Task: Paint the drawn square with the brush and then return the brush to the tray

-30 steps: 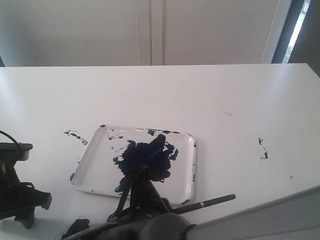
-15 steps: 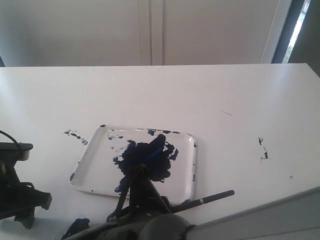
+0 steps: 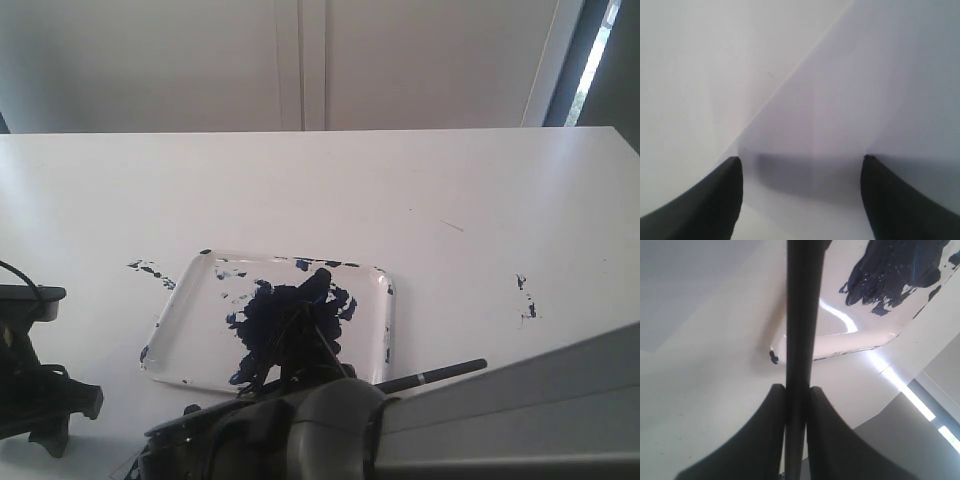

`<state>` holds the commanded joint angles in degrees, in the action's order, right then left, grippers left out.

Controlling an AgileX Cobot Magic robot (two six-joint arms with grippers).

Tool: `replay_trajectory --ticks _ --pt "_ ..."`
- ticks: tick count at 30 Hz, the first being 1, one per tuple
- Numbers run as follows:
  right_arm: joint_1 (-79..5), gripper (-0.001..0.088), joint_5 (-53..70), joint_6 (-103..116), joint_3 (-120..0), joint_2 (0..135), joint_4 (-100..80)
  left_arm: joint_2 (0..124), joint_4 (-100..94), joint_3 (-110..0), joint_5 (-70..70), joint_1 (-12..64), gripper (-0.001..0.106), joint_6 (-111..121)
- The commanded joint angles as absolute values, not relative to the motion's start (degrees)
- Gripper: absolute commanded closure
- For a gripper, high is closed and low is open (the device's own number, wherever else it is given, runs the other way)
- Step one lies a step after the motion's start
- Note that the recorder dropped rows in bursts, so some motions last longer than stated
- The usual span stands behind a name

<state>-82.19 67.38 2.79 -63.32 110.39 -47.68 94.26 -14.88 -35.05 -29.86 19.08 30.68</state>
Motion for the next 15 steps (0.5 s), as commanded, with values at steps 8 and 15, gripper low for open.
replay_trajectory --ticks 8,15 --pt "-82.41 0.0868 66.57 2.79 -63.32 110.39 -45.75 94.26 -14.88 -35.05 -29.86 19.08 0.036 30.68" --pt "-85.11 0.0868 65.29 2.79 -63.32 110.39 -45.86 94.26 -14.88 -35.05 -29.86 19.08 0.036 30.68"
